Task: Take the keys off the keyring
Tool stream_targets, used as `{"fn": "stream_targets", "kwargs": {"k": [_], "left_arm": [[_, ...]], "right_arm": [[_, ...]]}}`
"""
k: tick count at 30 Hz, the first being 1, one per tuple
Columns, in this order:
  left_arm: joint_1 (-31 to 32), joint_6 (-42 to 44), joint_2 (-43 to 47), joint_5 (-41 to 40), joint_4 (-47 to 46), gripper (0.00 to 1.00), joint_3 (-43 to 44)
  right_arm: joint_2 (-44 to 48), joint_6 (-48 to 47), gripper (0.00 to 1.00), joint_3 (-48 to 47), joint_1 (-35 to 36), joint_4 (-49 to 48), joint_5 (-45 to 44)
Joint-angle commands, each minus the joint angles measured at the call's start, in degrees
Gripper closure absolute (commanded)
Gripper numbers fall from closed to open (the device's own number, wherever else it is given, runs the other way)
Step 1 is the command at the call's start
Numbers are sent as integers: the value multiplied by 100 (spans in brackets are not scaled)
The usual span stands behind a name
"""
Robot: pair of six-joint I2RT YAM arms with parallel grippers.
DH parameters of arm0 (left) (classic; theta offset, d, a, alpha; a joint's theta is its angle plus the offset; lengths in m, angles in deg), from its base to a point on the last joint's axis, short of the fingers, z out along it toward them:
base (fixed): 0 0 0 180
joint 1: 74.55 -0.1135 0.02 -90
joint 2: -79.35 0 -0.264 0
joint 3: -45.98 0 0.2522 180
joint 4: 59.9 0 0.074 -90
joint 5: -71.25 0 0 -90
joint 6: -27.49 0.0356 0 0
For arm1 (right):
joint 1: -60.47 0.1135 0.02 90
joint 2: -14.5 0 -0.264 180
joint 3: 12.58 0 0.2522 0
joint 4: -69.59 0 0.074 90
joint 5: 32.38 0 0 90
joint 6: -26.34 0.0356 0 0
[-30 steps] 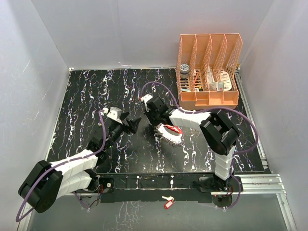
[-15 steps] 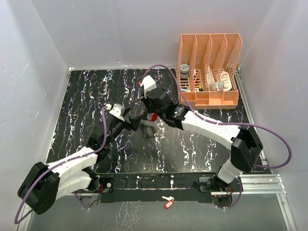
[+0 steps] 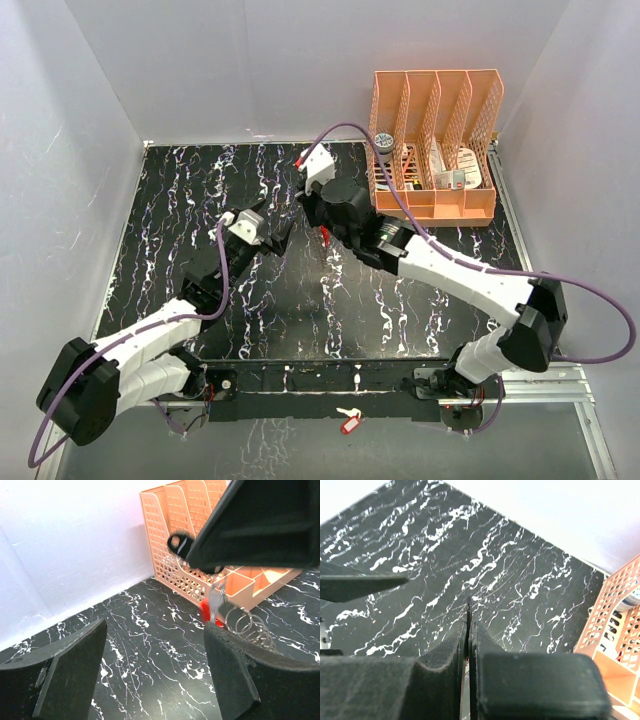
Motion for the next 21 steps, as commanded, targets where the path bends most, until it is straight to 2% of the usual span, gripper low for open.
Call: {"fn": "stream_targets", "kwargs": {"k": [1, 11, 21], "left_arm": [[-18, 381, -43, -18, -311, 23, 169], [-22, 441, -376, -29, -832, 23, 297], [-19, -368, -512, 589, -1303, 23, 479]], "right_arm": [[541, -93, 100, -395, 34, -382, -50], [1037, 81, 100, -400, 41, -239, 266], [1332, 169, 100, -254, 50, -245, 447]]}}
